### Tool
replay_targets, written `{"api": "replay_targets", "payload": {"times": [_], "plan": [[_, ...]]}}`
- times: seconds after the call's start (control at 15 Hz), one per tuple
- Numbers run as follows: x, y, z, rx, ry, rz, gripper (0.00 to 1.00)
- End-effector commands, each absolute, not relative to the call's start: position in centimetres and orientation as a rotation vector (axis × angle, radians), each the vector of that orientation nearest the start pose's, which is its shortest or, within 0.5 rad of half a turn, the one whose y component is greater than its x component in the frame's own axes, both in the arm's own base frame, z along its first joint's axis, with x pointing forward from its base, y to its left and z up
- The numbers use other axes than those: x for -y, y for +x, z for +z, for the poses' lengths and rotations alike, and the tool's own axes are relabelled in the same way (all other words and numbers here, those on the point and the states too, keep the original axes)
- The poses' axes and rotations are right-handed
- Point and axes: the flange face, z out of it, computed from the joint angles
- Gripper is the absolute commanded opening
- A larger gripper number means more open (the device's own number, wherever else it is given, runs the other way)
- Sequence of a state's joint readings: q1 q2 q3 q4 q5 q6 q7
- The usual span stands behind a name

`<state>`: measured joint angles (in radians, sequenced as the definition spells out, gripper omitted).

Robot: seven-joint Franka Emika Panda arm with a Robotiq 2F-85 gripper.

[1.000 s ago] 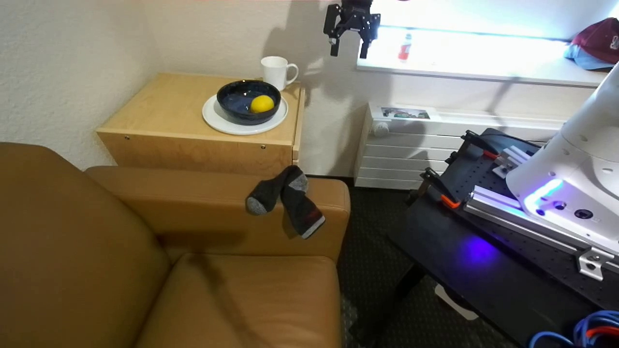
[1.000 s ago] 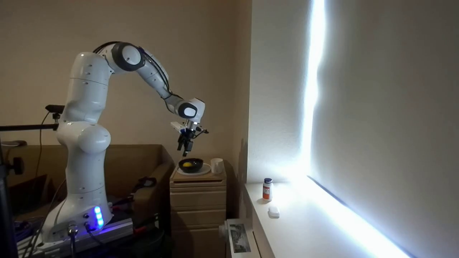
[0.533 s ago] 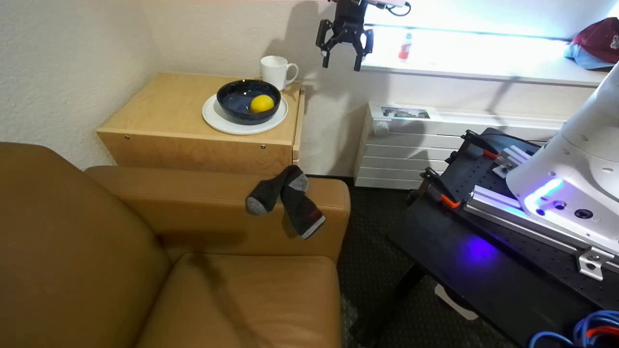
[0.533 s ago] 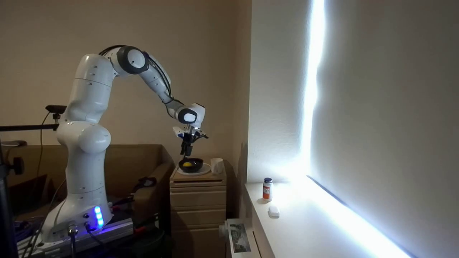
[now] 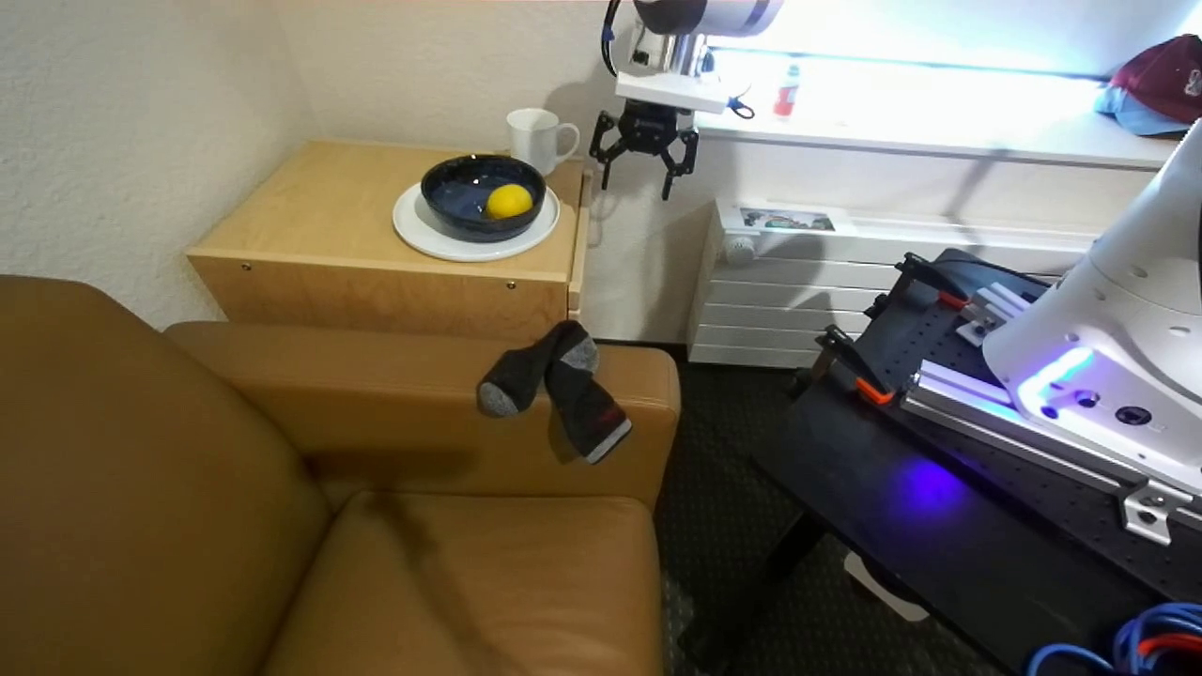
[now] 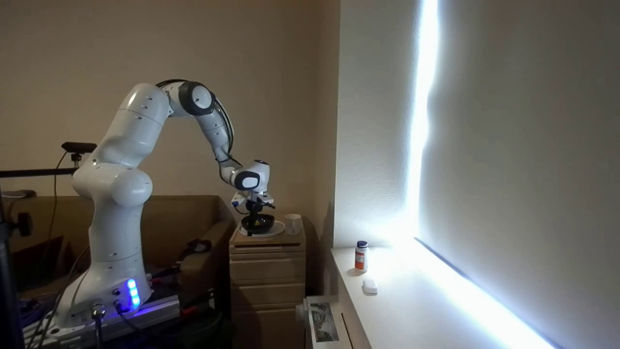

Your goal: Open the top drawer.

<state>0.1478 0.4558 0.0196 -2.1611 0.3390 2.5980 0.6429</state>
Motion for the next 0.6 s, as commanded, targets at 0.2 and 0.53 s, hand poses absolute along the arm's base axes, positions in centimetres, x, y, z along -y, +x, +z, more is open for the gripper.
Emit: {"api": "replay_targets", "payload": {"times": [0.2, 0.53], "plan": [[-8.7, 55.7, 18.4, -1.119, -2.76, 0.127, 1.0], [-8.7, 56.7, 13.9, -1.247, -2.75, 0.006, 1.0]]}}
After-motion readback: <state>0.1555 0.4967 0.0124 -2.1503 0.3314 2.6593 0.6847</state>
